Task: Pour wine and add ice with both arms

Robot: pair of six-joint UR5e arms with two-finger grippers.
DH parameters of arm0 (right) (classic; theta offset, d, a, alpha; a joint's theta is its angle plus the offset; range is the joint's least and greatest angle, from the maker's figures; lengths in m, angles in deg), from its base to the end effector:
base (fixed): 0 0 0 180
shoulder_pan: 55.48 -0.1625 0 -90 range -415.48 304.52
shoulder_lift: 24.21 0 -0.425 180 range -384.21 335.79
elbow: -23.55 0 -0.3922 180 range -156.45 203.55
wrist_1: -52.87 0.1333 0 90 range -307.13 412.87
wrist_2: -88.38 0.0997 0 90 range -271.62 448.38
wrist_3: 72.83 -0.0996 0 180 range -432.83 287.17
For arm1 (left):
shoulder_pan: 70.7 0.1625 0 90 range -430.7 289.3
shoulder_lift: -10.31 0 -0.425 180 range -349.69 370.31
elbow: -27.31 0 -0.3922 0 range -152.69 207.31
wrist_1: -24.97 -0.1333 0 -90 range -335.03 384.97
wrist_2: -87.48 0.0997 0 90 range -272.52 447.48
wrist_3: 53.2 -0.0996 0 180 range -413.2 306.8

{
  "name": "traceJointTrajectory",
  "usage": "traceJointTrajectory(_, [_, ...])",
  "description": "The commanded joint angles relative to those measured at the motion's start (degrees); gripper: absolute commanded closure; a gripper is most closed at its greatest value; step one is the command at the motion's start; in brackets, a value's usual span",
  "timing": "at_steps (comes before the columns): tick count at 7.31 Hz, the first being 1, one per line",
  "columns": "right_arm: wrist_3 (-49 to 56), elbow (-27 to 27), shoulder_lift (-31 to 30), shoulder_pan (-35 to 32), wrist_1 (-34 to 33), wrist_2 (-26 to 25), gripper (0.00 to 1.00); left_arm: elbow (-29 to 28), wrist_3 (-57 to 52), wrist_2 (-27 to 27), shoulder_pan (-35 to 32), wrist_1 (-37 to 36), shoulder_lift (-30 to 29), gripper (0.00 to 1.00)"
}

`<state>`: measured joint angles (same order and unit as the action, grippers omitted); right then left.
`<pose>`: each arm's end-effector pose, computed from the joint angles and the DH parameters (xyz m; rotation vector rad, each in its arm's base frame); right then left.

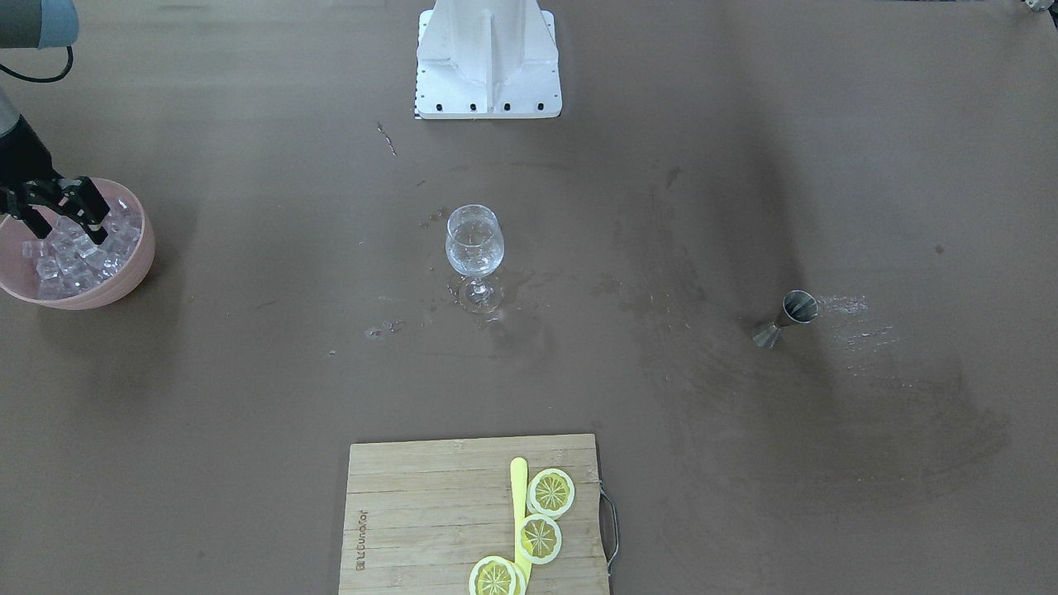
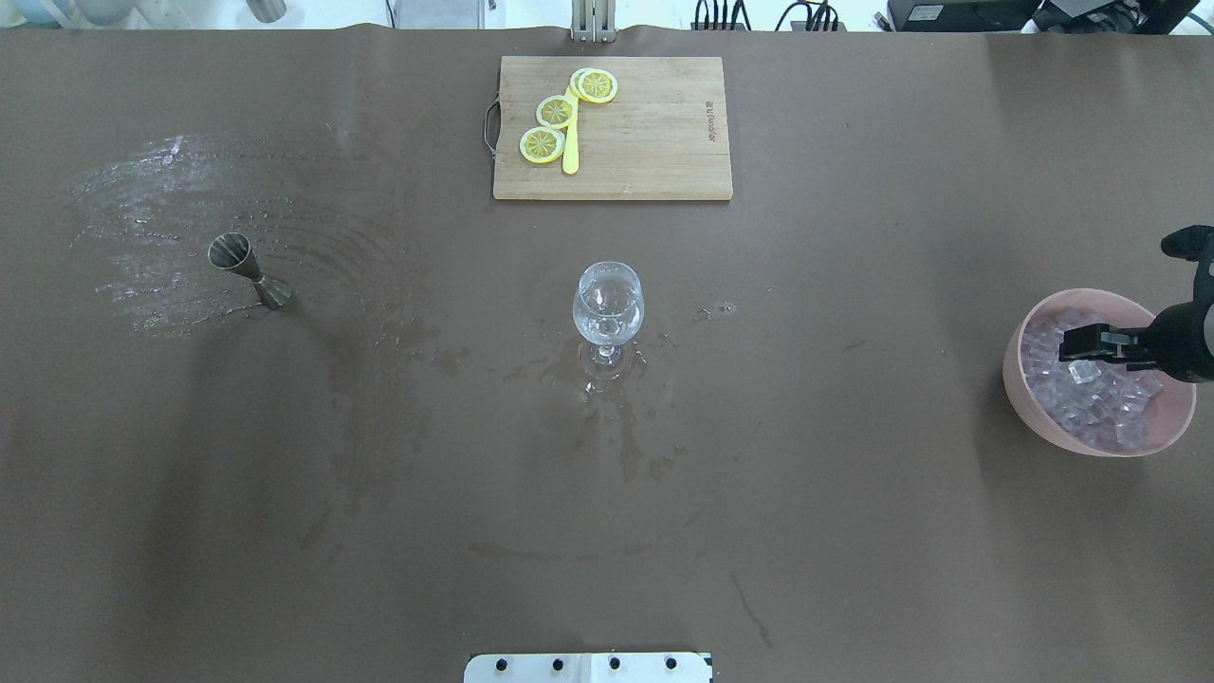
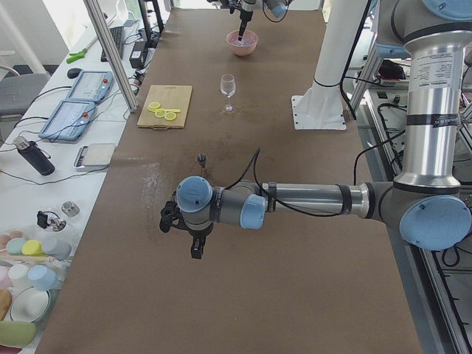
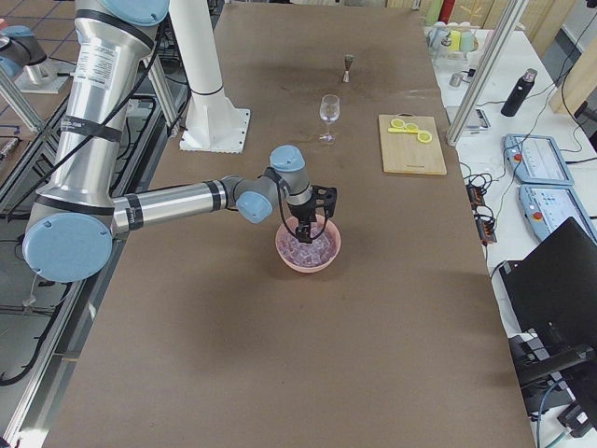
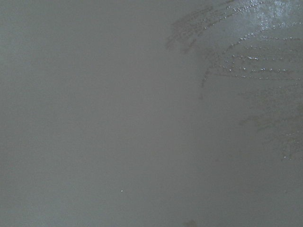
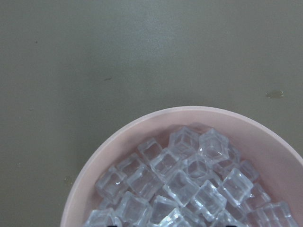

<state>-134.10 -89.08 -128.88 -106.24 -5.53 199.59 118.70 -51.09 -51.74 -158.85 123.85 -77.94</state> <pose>-0.1883 -0.3843 0.5274 0.1634 -0.7532 0.2376 -0.0421 -0.4891 0.6393 0.1097 0.8617 0.0596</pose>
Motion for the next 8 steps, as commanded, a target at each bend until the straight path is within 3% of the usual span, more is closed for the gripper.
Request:
traceJointTrajectory(1, [0.53, 0.83, -0.09, 0.74, 0.04, -0.38, 0.38, 0.02, 0.0, 0.0, 0.0, 0.0, 0.01, 0.02])
traceJointTrajectory(8, [0.63, 1.63, -0.96, 2.5, 0.04, -1.44, 0.45, 0.19, -0.09, 0.0, 0.09, 0.0, -0.08, 0.02])
